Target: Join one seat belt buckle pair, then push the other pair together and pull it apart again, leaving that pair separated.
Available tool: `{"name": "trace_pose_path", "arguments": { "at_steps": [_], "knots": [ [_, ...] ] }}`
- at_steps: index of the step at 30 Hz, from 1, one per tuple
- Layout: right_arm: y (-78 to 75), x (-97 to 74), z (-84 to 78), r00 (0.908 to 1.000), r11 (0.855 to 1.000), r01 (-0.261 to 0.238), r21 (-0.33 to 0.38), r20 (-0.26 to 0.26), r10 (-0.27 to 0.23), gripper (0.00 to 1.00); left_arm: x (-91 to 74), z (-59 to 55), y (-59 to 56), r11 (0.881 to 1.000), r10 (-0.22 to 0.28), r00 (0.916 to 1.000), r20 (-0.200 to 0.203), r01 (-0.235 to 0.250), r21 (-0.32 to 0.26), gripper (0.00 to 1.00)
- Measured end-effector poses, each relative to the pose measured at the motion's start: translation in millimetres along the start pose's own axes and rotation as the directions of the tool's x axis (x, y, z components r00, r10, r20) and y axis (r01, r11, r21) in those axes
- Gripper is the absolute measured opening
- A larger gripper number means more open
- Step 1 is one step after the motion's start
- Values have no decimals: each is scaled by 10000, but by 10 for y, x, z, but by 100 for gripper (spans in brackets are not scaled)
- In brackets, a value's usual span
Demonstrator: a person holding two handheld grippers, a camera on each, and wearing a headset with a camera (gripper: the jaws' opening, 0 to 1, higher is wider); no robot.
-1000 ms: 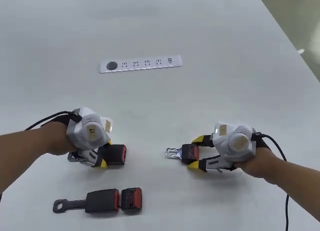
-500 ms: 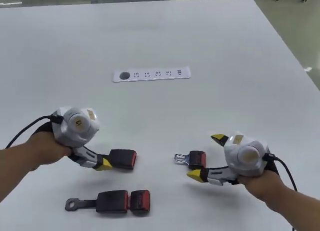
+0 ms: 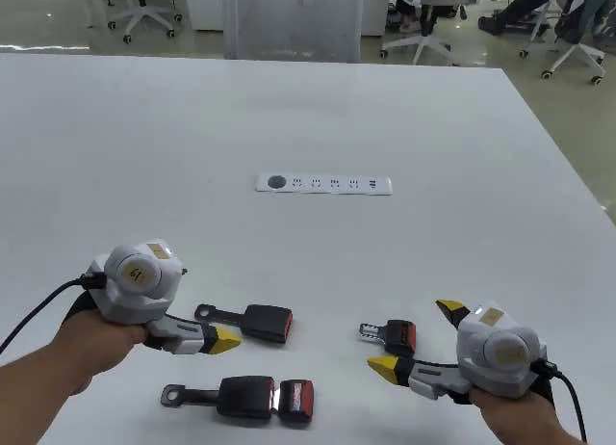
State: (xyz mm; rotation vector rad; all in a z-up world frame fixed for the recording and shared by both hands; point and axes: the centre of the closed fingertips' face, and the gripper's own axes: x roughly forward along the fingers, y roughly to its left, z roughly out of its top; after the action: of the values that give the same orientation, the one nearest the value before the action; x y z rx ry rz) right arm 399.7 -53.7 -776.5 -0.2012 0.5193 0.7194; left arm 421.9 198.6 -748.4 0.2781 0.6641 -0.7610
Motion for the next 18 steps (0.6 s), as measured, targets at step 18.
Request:
{"name": "trace_pose_path", "arguments": {
  "at_steps": [18],
  "knots": [
    [610, -342, 171, 9983, 9928, -209, -1178, 512, 271, 98, -798, -388, -250, 9968, -545, 9927, 1072, 477, 647, 100]
  ]
}}
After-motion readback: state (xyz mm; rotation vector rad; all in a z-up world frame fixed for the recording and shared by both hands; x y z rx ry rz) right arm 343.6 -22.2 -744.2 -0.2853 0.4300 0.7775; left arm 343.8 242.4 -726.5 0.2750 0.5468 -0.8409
